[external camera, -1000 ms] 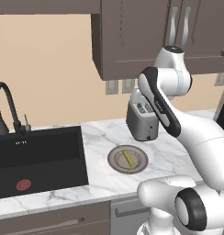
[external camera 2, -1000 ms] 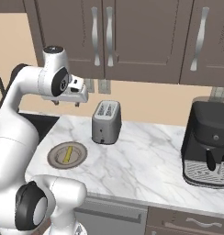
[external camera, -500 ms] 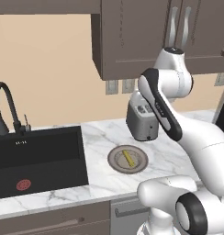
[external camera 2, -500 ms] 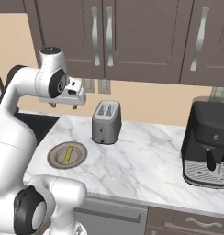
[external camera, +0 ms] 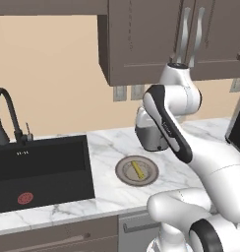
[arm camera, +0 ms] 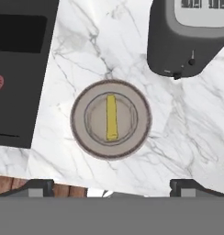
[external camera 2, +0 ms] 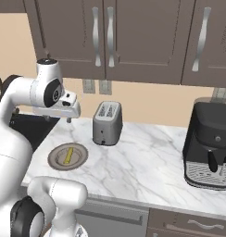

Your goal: Pick up the butter stick and place it in the pan. Then turn on the burner for the pan.

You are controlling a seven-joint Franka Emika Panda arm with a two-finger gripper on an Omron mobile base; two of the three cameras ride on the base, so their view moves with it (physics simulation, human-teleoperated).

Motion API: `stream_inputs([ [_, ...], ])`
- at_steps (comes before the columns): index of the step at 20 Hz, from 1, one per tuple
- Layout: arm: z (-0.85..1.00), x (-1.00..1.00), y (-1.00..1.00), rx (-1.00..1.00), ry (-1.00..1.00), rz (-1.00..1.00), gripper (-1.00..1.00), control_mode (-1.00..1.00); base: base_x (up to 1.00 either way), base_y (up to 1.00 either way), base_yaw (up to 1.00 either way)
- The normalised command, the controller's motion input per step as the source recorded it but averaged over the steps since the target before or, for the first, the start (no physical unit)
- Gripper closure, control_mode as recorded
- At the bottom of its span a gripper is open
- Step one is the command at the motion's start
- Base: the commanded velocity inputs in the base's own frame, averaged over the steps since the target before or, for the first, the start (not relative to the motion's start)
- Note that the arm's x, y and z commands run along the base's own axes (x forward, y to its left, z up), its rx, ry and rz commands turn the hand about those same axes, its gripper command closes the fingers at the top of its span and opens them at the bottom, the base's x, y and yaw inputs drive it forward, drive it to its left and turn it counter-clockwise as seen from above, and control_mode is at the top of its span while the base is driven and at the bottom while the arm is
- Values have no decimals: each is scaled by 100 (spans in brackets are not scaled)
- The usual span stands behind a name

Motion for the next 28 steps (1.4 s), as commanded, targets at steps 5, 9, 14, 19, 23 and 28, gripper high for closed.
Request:
stream_inputs([
  [5,-56,0,8,-2,5,0,-100,-100,0,0,0],
  [9,-56,2,0,-3,6,0,-100,-100,0,0,0],
  [14,-53,12,0,-5,7,1,-100,-100,0,0,0],
  [19,-44,18,3,-3,9,2,-100,-100,0,0,0],
  [23,-40,20,0,-1,2,2,-100,-100,0,0,0],
  [28,-35,18,0,0,0,1,-100,-100,0,0,0],
])
